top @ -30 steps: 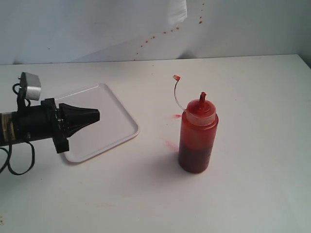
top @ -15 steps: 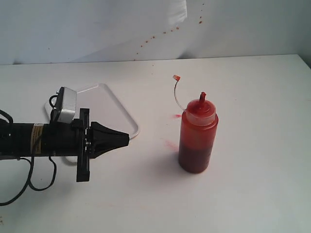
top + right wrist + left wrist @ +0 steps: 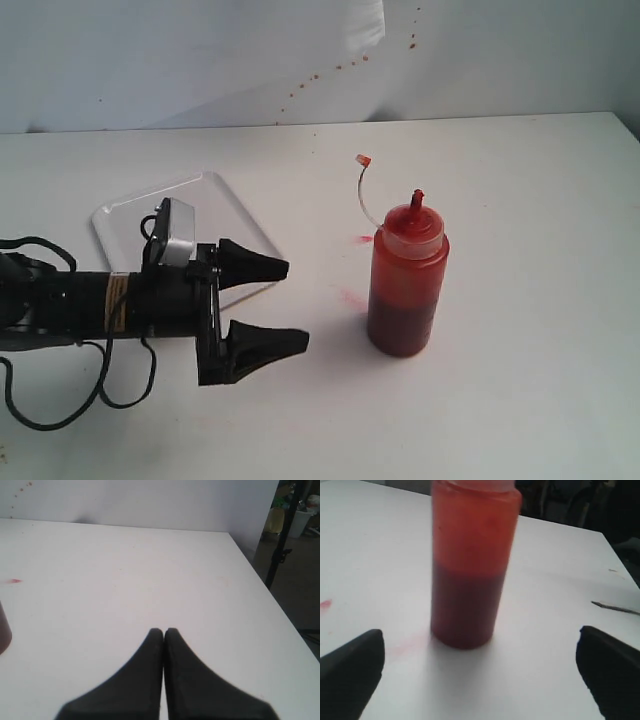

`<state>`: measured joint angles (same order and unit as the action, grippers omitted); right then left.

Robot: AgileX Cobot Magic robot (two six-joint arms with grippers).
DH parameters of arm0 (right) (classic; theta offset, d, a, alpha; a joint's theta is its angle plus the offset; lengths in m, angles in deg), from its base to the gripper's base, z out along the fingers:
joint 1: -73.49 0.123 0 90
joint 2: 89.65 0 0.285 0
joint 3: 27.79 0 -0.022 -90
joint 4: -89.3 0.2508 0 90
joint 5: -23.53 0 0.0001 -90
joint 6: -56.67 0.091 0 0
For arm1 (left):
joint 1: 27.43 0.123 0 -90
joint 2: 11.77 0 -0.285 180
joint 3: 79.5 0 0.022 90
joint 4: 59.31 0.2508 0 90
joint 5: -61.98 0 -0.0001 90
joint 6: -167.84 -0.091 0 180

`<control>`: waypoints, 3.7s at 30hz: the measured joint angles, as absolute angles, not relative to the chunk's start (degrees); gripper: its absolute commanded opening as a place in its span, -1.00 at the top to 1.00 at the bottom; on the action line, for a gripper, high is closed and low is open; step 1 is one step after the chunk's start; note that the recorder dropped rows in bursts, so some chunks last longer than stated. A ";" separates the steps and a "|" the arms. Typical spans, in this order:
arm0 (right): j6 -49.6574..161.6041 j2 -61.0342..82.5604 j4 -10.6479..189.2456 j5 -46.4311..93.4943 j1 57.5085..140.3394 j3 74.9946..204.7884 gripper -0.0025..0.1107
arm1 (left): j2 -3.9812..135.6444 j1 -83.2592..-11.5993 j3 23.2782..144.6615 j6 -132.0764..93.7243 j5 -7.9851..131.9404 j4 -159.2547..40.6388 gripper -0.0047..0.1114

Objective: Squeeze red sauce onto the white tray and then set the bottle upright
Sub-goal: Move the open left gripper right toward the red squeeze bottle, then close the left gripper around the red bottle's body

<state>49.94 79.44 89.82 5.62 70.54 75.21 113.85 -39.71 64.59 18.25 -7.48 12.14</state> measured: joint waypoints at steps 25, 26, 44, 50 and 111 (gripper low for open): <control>49.94 79.44 89.82 5.62 70.54 75.21 0.96 | 119.43 -39.71 81.12 23.33 -0.72 10.53 -0.88; 49.94 79.44 89.82 5.62 70.54 75.21 0.96 | 120.46 -39.71 82.36 24.79 -0.72 13.22 -0.88; 49.94 79.44 89.82 5.62 70.54 75.21 0.96 | 131.38 -46.24 93.21 27.63 -3.15 26.60 -0.88; 49.94 79.44 89.82 5.62 70.54 75.21 0.96 | 132.90 -50.35 96.44 26.15 2.32 26.97 -0.88; 49.94 79.44 89.82 5.62 70.54 75.21 0.96 | 141.01 -57.56 104.86 19.96 1.78 16.66 0.92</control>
<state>49.94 79.44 89.82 5.62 70.54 75.21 141.01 -57.56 104.86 19.96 1.78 16.66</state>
